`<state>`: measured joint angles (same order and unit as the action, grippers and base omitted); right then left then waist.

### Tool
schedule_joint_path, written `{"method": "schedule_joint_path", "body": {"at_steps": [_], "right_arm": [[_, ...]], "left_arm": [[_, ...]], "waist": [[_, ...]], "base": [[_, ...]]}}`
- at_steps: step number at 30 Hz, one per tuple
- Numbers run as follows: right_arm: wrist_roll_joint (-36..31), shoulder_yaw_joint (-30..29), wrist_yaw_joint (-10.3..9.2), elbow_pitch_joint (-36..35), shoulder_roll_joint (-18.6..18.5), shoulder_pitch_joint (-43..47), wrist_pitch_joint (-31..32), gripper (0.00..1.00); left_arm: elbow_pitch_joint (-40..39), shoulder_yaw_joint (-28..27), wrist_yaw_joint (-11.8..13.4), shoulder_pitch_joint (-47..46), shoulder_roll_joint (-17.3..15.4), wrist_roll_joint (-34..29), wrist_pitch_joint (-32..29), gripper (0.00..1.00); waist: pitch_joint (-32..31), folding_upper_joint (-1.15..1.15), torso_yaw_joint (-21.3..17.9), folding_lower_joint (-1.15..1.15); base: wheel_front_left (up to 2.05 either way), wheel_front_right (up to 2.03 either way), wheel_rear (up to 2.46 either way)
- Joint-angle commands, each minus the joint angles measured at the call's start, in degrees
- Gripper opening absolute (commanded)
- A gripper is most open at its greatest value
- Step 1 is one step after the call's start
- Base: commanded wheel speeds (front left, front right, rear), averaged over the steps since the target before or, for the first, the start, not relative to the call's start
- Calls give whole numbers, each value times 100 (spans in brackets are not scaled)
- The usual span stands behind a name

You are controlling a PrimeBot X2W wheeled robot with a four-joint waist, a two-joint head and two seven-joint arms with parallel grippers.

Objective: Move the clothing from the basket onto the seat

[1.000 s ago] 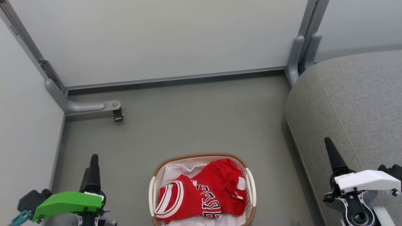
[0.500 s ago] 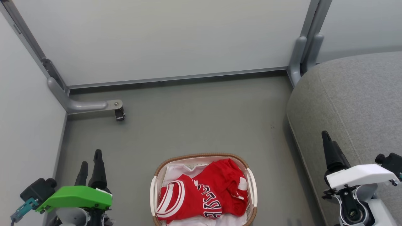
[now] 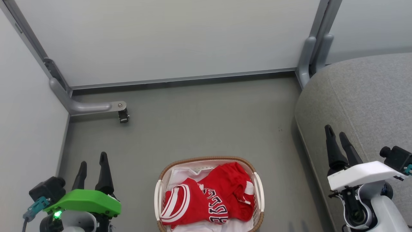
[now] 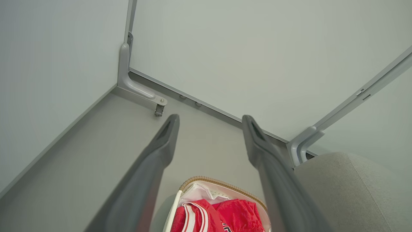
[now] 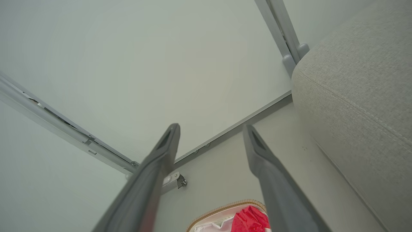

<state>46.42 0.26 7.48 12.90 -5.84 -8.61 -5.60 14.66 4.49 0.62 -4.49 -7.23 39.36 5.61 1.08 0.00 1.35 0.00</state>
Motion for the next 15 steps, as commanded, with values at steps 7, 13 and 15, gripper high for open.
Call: {"method": "schedule_joint_path", "body": {"at_steps": [7, 13, 15], "right_arm": [[-651, 98, 2, -96, -79, -77, -162, 100], [-1152, 120, 2, 165, -86, -149, -256, 100], [-1282, 124, 2, 220, -67, -181, -285, 100]], "left_arm": [[-3, 252, 241, -184, -155, -656, 164, 100], [42, 404, 413, -191, -226, -1012, 256, 100], [48, 433, 439, -188, -237, -1102, 285, 100]], "waist": [[43, 0, 26, 0], [64, 0, 45, 0], [72, 0, 47, 0]], "base": [[0, 0, 0], [0, 0, 0], [0, 0, 0]]}}
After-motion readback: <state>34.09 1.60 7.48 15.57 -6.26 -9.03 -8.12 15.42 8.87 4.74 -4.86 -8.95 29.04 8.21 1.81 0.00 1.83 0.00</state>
